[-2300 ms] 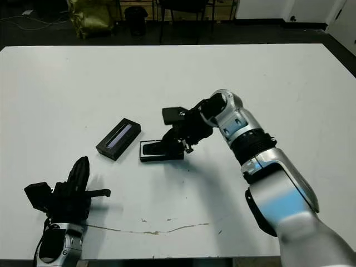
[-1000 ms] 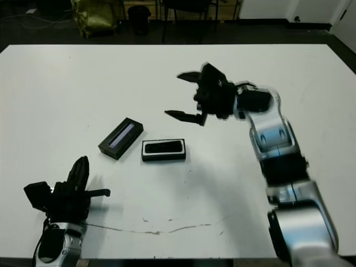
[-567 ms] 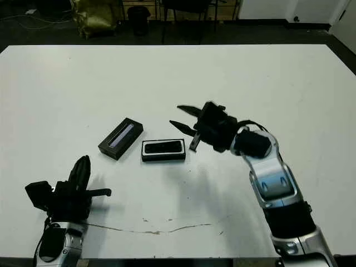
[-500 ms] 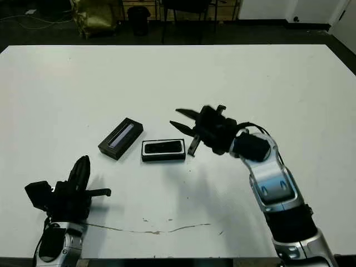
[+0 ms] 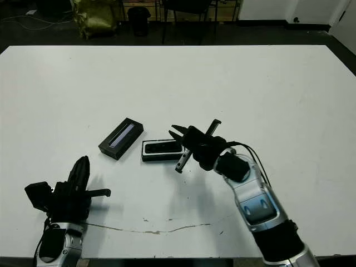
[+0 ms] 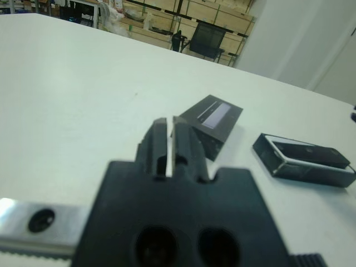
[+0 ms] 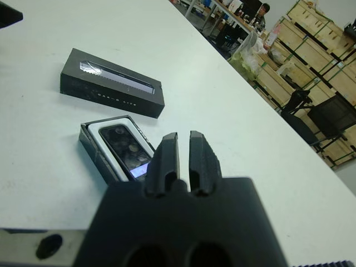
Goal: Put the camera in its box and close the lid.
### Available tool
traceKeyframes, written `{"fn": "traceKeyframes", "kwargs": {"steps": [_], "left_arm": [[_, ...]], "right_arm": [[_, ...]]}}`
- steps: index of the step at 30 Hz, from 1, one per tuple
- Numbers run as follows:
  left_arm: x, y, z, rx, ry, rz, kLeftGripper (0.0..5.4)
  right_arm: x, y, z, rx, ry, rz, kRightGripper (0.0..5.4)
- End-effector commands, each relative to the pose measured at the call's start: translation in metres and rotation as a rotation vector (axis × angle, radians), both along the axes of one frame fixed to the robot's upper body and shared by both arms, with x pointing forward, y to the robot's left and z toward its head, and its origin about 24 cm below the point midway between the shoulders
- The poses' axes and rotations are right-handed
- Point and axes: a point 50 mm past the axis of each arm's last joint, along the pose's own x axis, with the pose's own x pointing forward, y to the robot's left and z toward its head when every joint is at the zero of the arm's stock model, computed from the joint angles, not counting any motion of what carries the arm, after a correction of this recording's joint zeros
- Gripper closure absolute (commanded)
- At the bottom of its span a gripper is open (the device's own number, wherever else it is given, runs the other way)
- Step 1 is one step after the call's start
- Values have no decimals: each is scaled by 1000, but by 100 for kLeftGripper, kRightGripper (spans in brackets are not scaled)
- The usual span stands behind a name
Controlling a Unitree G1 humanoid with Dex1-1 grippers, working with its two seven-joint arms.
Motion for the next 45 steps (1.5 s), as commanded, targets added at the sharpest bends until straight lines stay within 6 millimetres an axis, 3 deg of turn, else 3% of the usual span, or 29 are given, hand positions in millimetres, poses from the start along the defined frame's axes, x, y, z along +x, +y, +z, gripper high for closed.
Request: {"fn": "traceKeyframes", "kwargs": {"steps": [1, 13, 24, 45], "left_arm": [[-2, 2, -5, 1, 37, 4, 540], [-3, 2, -6, 5, 45, 1, 540], [-3, 2, -6, 21, 39, 6, 540], [-3, 2, -7, 11, 42, 2, 540]], "right_arm": [[0, 3, -13, -32, 51, -23, 538], [-12, 31, -25, 11, 89, 43, 538], [-21, 42, -37, 11, 105, 60, 538], [-2, 46, -35, 20, 91, -38, 538]]}}
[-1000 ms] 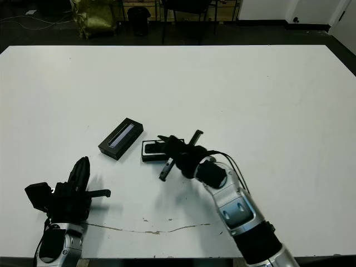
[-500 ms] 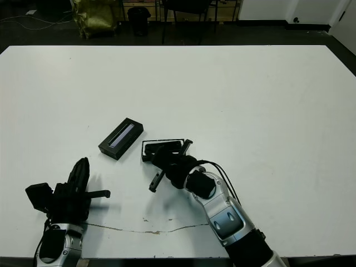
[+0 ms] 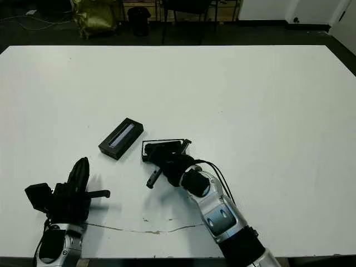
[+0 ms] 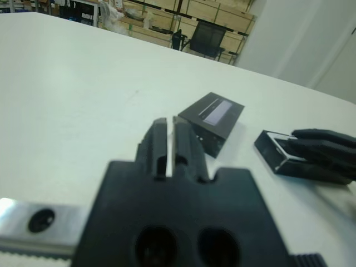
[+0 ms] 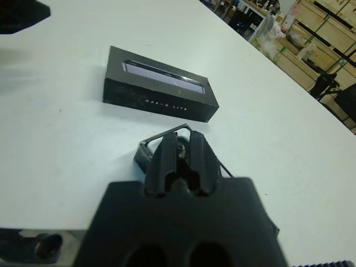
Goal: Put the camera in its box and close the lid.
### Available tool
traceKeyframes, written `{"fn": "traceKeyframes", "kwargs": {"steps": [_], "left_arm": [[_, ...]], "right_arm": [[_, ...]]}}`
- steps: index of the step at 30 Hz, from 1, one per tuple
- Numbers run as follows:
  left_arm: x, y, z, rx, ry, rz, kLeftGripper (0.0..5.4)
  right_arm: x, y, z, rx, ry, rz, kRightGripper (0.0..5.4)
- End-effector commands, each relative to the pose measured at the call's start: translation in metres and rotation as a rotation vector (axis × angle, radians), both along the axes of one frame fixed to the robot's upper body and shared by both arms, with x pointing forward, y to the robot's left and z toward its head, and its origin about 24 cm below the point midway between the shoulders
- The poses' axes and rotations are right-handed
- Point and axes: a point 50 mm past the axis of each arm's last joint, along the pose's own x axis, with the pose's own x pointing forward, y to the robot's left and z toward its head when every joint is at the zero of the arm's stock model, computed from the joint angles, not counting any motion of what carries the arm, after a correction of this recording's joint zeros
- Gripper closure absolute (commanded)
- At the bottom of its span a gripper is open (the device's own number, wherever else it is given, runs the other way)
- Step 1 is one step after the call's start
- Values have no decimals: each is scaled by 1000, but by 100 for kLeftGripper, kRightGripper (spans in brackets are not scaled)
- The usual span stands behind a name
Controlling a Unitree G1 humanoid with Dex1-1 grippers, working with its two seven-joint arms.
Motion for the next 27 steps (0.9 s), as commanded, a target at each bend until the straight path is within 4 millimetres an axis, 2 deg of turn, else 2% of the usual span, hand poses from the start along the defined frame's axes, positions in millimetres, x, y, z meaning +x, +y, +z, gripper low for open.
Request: {"fn": "traceKeyframes", "kwargs": {"steps": [1, 11, 27], "left_arm": [[-3, 1, -5, 9, 40, 5, 540], [-2, 2, -7, 14, 33, 4, 540], [-2, 1, -5, -5, 33, 11, 540]], "right_arm": [[7, -6, 2, -14, -2, -37, 538], [13, -11, 7, -11, -32, -41, 538], [13, -31, 0, -124, -18, -44, 538]]}}
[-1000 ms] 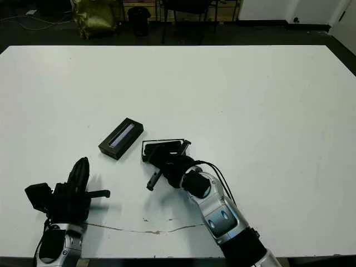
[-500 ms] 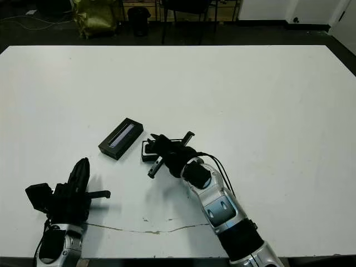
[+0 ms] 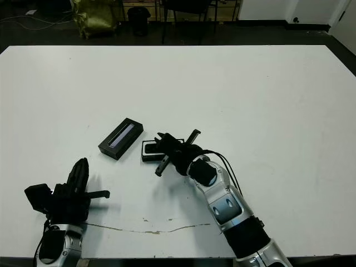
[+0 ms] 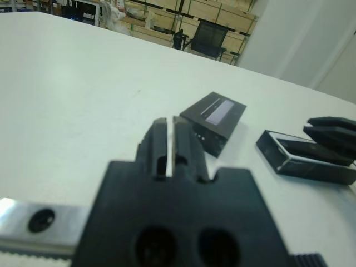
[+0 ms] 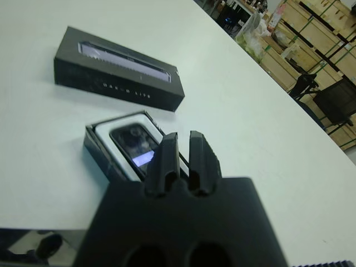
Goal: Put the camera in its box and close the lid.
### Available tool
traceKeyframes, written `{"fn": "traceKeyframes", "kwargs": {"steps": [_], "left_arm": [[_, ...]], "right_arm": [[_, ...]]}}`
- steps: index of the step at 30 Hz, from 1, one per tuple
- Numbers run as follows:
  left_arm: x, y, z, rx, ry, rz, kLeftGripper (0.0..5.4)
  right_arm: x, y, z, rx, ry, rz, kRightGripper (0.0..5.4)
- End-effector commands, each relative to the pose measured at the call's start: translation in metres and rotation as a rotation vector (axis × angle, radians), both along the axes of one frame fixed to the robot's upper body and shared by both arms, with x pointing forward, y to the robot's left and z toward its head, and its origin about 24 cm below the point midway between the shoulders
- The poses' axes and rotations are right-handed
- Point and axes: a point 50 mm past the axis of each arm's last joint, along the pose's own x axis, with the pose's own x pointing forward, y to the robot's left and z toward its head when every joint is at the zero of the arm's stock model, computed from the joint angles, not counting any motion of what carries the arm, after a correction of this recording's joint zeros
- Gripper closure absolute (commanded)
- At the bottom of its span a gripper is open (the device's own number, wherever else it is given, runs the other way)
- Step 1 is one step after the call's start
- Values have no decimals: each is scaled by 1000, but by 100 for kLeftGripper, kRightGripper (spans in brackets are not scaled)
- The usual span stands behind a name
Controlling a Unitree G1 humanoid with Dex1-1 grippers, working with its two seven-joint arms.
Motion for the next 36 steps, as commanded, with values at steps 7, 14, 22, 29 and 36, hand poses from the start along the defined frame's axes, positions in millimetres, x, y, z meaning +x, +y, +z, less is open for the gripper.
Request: {"fn": "traceKeyframes", "kwargs": {"steps": [7, 14, 22, 29, 36], "left_arm": [[-2, 1, -4, -3, 40, 6, 540], [-2, 1, -3, 5, 30, 3, 540], [-2, 1, -3, 8, 36, 8, 540], [-2, 1, -4, -7, 38, 3, 540], [-3, 1, -3, -11, 42, 6, 540]], "right_arm": [[-1, -14, -9, -95, 51, -21, 538], [-3, -21, -13, -110, 81, -40, 538], [-4, -31, -22, -137, 90, -45, 538], [-6, -40, -22, -165, 87, -63, 538], [-8, -49, -19, -174, 85, -99, 538]]}}
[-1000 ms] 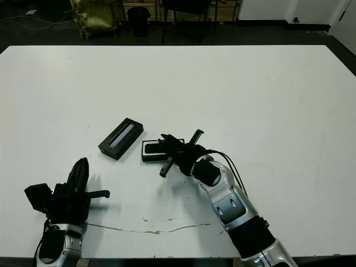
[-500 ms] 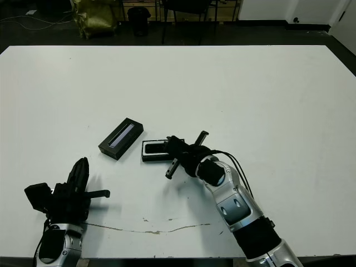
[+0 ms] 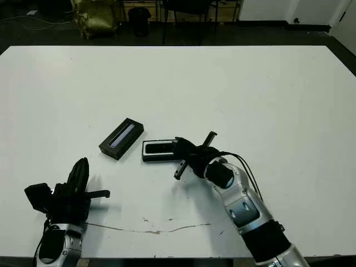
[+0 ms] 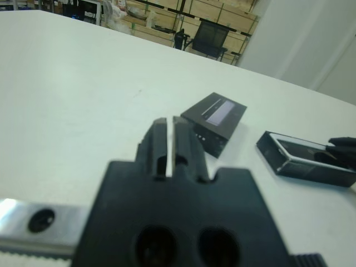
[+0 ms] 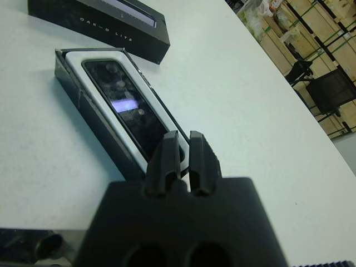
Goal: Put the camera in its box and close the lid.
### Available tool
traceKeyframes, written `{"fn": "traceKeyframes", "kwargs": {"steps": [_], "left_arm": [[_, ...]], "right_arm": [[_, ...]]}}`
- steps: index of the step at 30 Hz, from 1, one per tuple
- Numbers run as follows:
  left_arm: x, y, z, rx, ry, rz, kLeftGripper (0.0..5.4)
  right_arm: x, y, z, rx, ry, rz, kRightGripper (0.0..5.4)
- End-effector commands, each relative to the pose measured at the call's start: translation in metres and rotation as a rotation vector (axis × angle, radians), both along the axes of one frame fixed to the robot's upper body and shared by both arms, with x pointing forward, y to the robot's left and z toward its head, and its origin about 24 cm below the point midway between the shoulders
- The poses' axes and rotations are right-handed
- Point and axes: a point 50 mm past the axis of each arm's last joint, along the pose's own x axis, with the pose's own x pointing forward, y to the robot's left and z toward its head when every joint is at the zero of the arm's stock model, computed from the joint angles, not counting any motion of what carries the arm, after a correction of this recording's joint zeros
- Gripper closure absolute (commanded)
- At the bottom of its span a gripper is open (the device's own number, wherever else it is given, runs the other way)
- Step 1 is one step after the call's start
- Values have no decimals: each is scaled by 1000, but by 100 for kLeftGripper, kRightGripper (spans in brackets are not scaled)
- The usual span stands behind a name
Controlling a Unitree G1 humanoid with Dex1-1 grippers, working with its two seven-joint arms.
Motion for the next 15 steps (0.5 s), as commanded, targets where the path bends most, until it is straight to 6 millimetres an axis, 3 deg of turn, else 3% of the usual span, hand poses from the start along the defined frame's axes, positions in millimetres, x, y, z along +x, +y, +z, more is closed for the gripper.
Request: {"fn": "traceKeyframes", "kwargs": {"steps": [1, 8, 15], "left_arm": [[-2, 1, -4, -1, 37, 5, 540], [-3, 1, -4, -7, 40, 3, 540], [-2, 2, -5, 6, 32, 1, 540]], "right_arm": [[-5, -15, -13, -56, 66, -53, 538], [-7, -15, -3, -33, 41, -45, 538], [-7, -15, 21, 190, -33, -70, 538]]}}
